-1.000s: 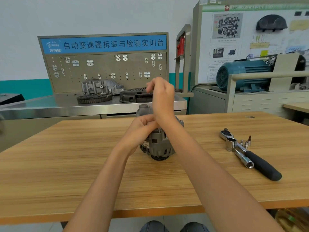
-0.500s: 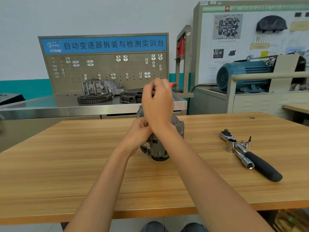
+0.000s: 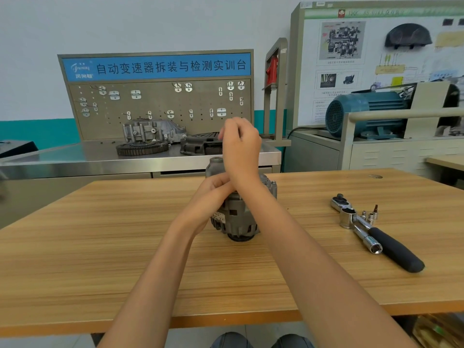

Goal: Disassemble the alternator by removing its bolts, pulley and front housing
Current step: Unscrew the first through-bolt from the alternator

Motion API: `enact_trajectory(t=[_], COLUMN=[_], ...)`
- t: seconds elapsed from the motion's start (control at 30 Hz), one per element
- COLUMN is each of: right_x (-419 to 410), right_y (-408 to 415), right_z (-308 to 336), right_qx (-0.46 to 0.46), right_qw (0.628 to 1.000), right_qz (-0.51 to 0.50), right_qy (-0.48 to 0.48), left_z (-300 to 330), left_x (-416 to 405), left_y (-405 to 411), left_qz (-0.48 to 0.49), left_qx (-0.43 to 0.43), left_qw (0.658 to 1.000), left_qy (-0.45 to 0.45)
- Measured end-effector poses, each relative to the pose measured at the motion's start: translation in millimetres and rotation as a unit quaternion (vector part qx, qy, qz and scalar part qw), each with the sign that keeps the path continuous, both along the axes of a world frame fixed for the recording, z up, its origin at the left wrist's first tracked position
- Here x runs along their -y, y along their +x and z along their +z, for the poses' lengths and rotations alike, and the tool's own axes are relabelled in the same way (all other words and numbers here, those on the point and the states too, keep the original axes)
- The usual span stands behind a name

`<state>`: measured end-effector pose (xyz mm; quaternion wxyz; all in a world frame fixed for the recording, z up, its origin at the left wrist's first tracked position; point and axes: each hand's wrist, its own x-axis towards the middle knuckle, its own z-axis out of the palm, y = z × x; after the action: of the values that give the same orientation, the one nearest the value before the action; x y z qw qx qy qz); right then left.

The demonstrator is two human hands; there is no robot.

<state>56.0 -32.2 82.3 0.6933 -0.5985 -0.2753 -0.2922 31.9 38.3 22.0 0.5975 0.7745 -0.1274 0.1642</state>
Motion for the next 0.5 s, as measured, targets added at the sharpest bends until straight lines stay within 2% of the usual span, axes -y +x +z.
enact_trajectory(t=[0.17, 0.2, 0.27, 0.3, 0.37, 0.43, 0.5], right_x=[12.2, 11.8, 6.7, 2.7, -3.5, -3.6, 0.5], right_y=[6.1, 5.4, 3.1, 1.6, 1.3, 1.2, 2.6], right_z=[7.2, 6.7, -1.0, -7.0, -13.4, -11.0, -5.7], right_qx=[-0.099, -0.087, 0.000, 0.054, 0.116, 0.122, 0.088], right_qw=[0.976, 0.979, 0.999, 0.994, 0.954, 0.950, 0.979], right_qz=[0.187, 0.175, 0.028, -0.078, -0.254, -0.265, -0.160], right_qy=[0.057, 0.053, -0.015, -0.062, -0.110, -0.110, -0.093], left_z=[-0.1, -0.4, -1.7, -2.8, -4.7, -4.7, -2.8], left_x=[2.2, 2.1, 1.1, 0.0, -0.8, 0.4, 2.4], left_y=[-1.4, -1.3, -0.1, 0.6, 2.3, 2.1, 1.2], left_qz=[-0.009, -0.012, -0.004, 0.008, 0.029, 0.038, 0.028], left_qx=[0.019, 0.021, 0.025, 0.027, 0.023, 0.016, 0.020], left_qw=[1.000, 1.000, 1.000, 1.000, 0.999, 0.999, 0.999], left_qy=[-0.002, -0.004, -0.006, -0.005, -0.004, -0.004, -0.006])
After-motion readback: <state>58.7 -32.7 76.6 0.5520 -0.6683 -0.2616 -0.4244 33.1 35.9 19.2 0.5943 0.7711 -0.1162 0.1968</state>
